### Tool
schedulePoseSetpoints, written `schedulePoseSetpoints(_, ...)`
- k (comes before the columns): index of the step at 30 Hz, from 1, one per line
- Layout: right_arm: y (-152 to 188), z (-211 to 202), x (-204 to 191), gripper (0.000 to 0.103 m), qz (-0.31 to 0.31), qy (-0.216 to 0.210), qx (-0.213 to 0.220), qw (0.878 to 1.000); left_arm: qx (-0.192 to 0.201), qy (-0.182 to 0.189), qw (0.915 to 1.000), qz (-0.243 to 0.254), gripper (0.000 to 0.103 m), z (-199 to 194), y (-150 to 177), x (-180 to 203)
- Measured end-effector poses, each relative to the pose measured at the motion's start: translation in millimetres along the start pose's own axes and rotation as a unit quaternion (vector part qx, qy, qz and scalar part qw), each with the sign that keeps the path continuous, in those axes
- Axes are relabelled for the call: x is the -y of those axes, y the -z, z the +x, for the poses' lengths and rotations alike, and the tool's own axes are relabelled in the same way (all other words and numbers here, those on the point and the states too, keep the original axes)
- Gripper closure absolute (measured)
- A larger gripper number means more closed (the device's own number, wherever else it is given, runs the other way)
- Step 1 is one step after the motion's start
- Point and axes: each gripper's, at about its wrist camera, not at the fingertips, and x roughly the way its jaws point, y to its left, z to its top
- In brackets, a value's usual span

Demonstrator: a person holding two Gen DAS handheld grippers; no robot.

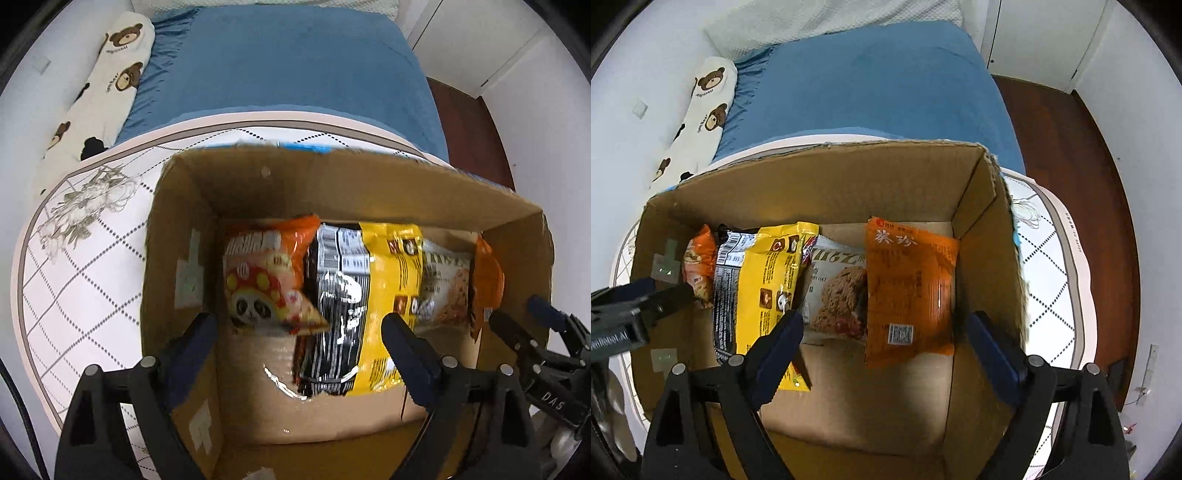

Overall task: Organize snacks
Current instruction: 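Withdraw both grippers from the box toward the remaining snacks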

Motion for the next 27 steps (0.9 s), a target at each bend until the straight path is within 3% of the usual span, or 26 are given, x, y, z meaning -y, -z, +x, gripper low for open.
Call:
schedulePoseSetpoints(10,55,-48,-16,0.010,-0.009,0.007,0.060,0.998,0.094,-0.020,0.9952,0.016,0.011,-54,58,11)
schedulePoseSetpoints(17,102,-99,-31,0.010,-0.023,0.010,0.116,0.993,0.167,-0.022,0.9853,0.030,0.011,-106,115,18)
schedulePoseSetpoints(27,174,-176,-45,0.010,-0.037,0.010,0.188,0.981,0.232,-0.008,0.9722,0.030,0.011,-161,190,23)
